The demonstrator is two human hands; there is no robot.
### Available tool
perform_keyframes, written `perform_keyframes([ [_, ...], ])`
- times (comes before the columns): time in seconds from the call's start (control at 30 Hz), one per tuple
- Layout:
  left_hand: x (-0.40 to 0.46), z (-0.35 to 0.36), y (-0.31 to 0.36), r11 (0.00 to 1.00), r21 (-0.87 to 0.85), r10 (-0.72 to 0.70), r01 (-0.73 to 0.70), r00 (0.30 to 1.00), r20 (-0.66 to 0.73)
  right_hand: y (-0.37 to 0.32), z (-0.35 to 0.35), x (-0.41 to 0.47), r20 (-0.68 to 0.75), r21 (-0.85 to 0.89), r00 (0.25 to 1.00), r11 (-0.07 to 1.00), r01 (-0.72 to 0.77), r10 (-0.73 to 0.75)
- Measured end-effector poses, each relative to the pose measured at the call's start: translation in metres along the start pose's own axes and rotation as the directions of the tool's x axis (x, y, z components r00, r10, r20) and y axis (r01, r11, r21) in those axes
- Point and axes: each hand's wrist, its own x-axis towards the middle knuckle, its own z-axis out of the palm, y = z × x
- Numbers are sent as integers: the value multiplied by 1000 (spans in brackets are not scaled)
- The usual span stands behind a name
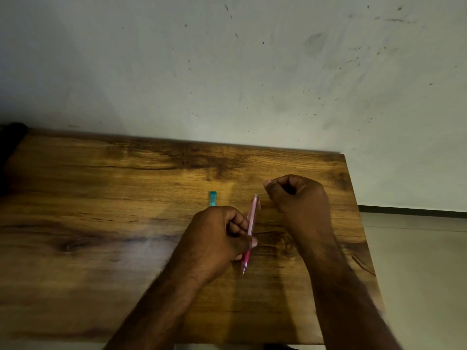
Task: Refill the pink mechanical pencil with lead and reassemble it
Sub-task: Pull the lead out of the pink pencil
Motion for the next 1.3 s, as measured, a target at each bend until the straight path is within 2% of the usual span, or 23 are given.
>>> perform_keyframes([
  [0.1,1,-1,0,1000,-9,-9,9,1000,-18,5,-4,0,-36,-270,999,963,14,-24],
  [0.23,1,0,-2,1000,-1,-23,23,999,-23,3,1,-3,-23,-417,1000,909,-25,17],
  [0.4,2,1,-2,999,9,-37,37,999,-26,-2,0,-5,-28,-445,999,895,-27,16],
  [0.53,3,1,-1,999,6,-40,40,999,-33,-7,-22,-3,-43,-340,999,940,0,-16],
  [0.6,4,2,-1,999,11,-37,37,999,-39,-10,-30,-4,120,-221,988,973,-72,101],
  [0.67,4,2,-1,999,29,-34,35,998,-51,-13,-28,-9,333,-242,912,956,-164,241],
  [0.73,4,3,-2,999,47,-21,24,998,-65,-14,-20,-13,437,-304,846,936,-180,305],
  [0.8,5,4,-3,998,61,-5,10,997,-77,-16,-13,-17,478,-308,819,934,-184,318],
  [1.0,6,5,-2,998,69,-3,10,995,-102,-15,-3,-18,438,-314,856,939,-140,274],
  [1.13,6,3,-2,993,119,11,4,992,-123,-15,0,-17,376,-407,903,912,-41,208],
  [1.3,7,-9,-4,966,255,45,35,952,-303,-11,4,-16,319,-530,933,848,30,166],
])
